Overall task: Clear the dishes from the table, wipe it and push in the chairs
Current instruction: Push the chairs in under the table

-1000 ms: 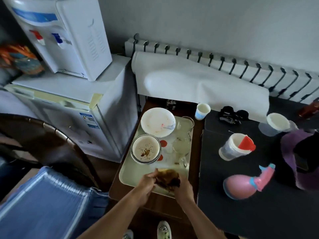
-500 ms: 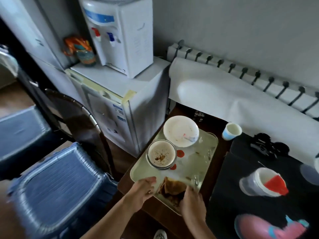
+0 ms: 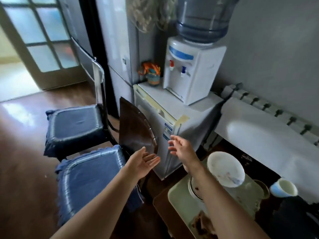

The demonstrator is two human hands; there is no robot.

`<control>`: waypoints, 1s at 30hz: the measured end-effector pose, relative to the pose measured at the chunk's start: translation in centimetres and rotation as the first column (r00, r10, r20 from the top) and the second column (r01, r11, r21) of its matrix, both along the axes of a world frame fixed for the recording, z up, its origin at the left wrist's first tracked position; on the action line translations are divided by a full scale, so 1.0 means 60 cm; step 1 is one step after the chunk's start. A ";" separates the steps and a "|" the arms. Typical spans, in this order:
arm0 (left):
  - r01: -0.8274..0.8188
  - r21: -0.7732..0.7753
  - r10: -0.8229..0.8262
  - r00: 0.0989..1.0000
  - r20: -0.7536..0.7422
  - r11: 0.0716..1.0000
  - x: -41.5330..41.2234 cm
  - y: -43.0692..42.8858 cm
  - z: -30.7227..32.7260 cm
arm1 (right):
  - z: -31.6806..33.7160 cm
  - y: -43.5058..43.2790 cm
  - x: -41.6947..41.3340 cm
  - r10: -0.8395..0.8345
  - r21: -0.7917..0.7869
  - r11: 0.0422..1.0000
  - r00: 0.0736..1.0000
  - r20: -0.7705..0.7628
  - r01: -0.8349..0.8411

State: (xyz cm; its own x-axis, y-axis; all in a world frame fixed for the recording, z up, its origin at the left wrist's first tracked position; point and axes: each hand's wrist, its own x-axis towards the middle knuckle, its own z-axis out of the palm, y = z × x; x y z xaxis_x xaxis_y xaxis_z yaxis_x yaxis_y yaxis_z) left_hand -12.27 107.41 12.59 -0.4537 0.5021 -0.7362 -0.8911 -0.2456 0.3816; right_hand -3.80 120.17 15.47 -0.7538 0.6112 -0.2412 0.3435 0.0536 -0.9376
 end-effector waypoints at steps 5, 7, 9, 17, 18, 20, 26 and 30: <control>-0.092 0.030 0.090 0.993 0.070 0.995 -0.041 -0.036 -0.002 | -0.007 0.017 -0.108 0.030 -0.067 0.997 0.999 -0.016 -0.031; -0.122 0.015 0.120 0.987 0.111 0.992 -0.049 -0.040 -0.009 | -0.021 0.026 -0.145 0.051 -0.038 0.998 0.998 0.040 -0.050; -0.141 -0.009 0.141 0.980 0.141 0.990 -0.057 -0.034 -0.018 | -0.040 0.036 -0.179 0.077 0.023 0.997 0.991 0.109 -0.080; -0.216 -0.054 0.223 0.947 0.230 0.975 -0.101 0.048 -0.030 | -0.073 0.063 -0.270 0.279 -0.035 0.958 0.893 0.354 -0.286; -0.216 -0.060 0.224 0.948 0.227 0.975 -0.109 0.055 -0.031 | -0.077 0.063 -0.278 0.310 -0.084 0.950 0.884 0.351 -0.300; -0.186 -0.078 0.199 0.953 0.230 0.979 -0.120 0.064 -0.035 | -0.078 0.056 -0.286 0.335 -0.131 0.942 0.885 0.323 -0.308; -0.144 -0.179 0.197 0.924 0.328 0.973 -0.132 0.085 -0.078 | -0.081 0.040 -0.307 0.337 -0.161 0.940 0.895 0.293 -0.301; -0.234 -0.216 0.305 0.864 0.401 0.948 -0.125 0.092 -0.110 | -0.066 0.034 -0.308 0.412 -0.183 0.910 0.869 0.276 -0.373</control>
